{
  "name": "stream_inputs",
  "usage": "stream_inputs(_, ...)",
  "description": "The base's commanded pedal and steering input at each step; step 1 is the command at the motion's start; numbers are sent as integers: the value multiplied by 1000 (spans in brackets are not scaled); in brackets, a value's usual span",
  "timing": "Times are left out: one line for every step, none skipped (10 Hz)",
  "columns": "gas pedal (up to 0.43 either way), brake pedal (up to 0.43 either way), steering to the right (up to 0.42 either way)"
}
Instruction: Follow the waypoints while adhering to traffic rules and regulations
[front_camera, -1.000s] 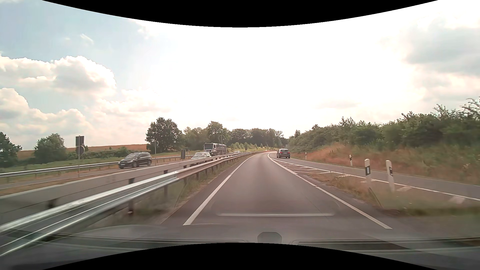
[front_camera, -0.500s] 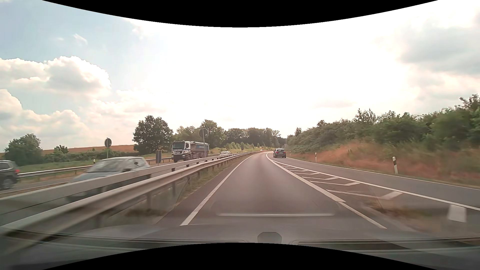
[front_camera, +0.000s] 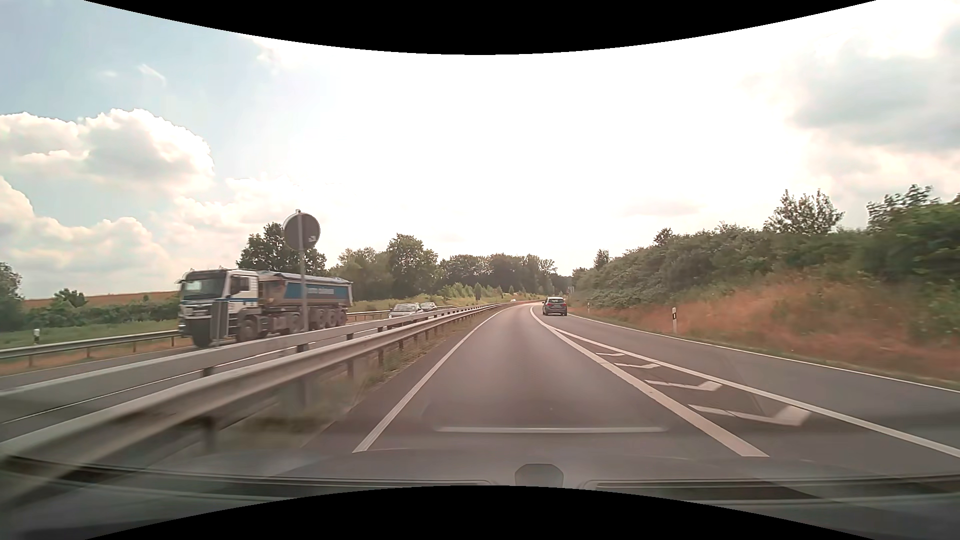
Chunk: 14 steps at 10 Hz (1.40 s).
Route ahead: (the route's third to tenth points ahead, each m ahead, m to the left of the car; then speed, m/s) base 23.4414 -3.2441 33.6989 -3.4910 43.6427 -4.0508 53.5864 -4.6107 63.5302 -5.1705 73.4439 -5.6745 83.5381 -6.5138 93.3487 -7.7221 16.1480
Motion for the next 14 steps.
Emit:
stream_inputs(571,0,8)
stream_inputs(571,0,7)
stream_inputs(571,0,6)
stream_inputs(571,0,5)
stream_inputs(571,0,5)
stream_inputs(571,0,5)
stream_inputs(571,0,5)
stream_inputs(571,0,5)
stream_inputs(571,0,5)
stream_inputs(571,0,4)
stream_inputs(571,0,4)
stream_inputs(559,0,4)
stream_inputs(559,0,4)
stream_inputs(551,0,4)
